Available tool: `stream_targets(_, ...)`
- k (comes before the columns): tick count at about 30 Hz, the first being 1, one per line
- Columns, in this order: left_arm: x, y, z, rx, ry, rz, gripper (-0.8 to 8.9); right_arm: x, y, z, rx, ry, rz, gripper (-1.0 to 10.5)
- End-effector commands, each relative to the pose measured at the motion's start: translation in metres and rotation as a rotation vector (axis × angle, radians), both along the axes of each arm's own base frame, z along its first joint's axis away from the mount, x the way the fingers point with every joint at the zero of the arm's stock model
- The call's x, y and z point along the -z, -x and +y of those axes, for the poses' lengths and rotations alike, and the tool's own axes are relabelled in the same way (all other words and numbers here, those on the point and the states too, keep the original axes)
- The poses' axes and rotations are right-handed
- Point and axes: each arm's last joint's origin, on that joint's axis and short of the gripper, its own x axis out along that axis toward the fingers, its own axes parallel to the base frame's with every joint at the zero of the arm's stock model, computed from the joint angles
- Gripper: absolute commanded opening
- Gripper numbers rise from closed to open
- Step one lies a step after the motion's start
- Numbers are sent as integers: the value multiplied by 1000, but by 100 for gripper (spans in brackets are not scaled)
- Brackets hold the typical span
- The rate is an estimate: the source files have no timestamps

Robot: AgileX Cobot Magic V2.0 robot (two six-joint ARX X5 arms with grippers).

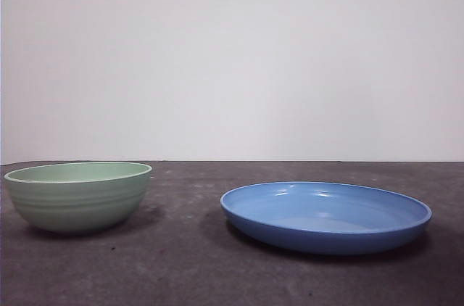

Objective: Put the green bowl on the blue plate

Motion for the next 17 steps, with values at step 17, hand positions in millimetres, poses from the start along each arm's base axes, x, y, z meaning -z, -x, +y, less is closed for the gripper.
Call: stream_targets(17, -172, -33, -12, 326, 102, 30, 16, -152, -15, 15, -385, -156, -38, 11)
